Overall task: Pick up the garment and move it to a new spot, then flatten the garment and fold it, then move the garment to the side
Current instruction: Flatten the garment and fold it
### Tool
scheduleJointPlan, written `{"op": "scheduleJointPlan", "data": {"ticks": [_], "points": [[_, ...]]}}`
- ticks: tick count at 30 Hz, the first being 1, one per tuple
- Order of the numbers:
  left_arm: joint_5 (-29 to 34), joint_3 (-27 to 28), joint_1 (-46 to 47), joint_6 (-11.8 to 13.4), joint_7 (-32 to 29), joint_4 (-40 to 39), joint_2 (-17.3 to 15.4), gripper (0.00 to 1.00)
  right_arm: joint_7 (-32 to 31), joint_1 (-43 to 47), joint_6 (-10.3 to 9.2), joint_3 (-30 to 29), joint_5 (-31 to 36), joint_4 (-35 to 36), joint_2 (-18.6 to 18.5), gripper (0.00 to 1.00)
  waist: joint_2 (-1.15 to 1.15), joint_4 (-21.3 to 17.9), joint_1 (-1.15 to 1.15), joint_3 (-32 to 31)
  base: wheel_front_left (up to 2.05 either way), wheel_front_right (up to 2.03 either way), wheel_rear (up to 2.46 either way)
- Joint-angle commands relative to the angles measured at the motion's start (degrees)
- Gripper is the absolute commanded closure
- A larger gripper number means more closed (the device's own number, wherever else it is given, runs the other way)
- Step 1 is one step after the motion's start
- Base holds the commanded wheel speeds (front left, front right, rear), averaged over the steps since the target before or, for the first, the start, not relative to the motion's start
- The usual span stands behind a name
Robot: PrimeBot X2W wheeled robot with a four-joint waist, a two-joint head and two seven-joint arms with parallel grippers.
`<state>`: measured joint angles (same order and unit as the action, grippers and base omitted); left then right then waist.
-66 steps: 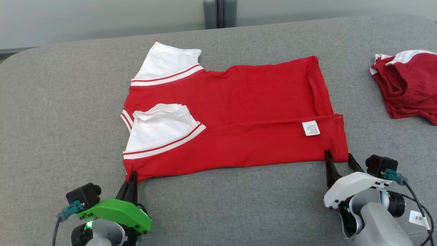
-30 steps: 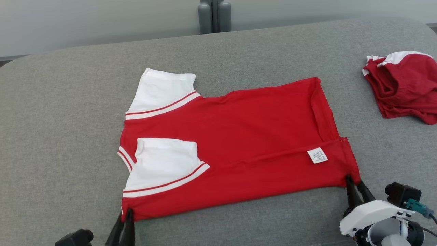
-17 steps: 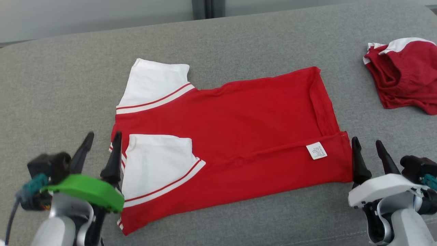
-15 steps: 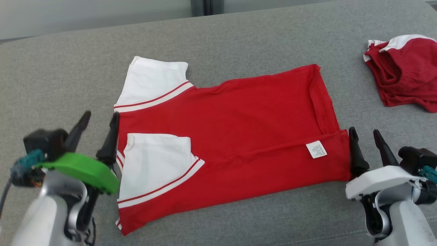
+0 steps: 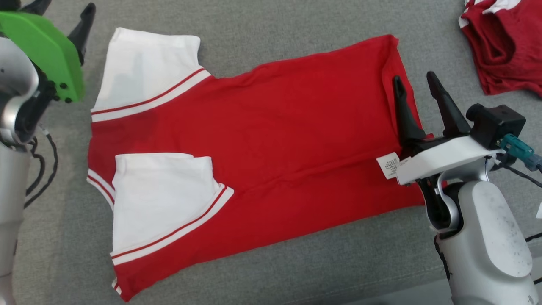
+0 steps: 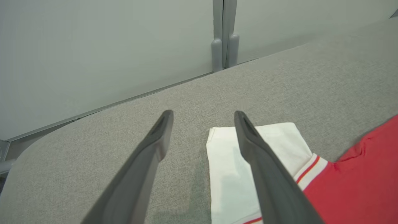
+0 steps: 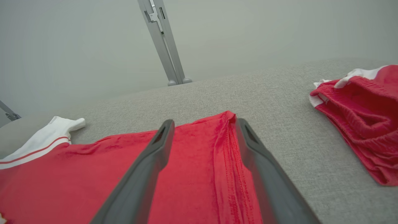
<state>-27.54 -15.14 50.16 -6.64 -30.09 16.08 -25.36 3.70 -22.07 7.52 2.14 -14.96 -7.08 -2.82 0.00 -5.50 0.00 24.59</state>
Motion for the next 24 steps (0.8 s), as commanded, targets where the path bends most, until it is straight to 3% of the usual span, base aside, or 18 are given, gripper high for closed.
{"op": "scheduleJointPlan", "data": {"ticks": [1,10,19,20,22,24], "points": [[-0.38,-0.26,2.0,-0.27,-1.53,1.58,-1.06,0.0,0.58,-1.64,-0.08,0.1,0.1,0.23,-0.15,0.0,0.0,-4.57,0.0,6.59,0.0,0.0,0.0],[-4.4,1.16,6.32,-0.11,-8.79,6.88,-4.18,0.0,2.56,-5.73,-0.08,0.22,0.11,-0.18,-0.11,0.0,0.0,-7.98,0.0,11.03,0.0,0.0,0.0],[-7.17,1.21,3.06,-0.27,-13.72,6.59,-6.22,0.0,3.49,-5.84,-0.08,0.13,-0.08,-1.06,-0.12,0.0,0.0,-8.49,0.0,10.8,0.0,0.0,0.0],[-7.23,1.2,2.86,-0.15,-13.93,6.4,-6.36,0.07,3.54,-5.94,-0.08,0.14,-0.13,-1.18,-0.11,0.0,0.0,-8.46,0.0,10.72,0.0,0.0,0.0],[-6.91,1.28,2.53,0.31,-13.72,6.16,-6.7,0.46,3.56,-6.26,-0.08,0.28,-0.14,-1.4,-0.11,0.0,0.0,-8.44,0.0,10.57,0.0,0.0,0.0],[-7.07,1.25,2.13,0.57,-13.8,6.13,-6.75,0.69,3.55,-6.58,-0.08,0.49,-0.1,-1.45,-0.12,0.0,0.0,-8.43,0.0,10.44,0.0,0.0,0.0]]}}
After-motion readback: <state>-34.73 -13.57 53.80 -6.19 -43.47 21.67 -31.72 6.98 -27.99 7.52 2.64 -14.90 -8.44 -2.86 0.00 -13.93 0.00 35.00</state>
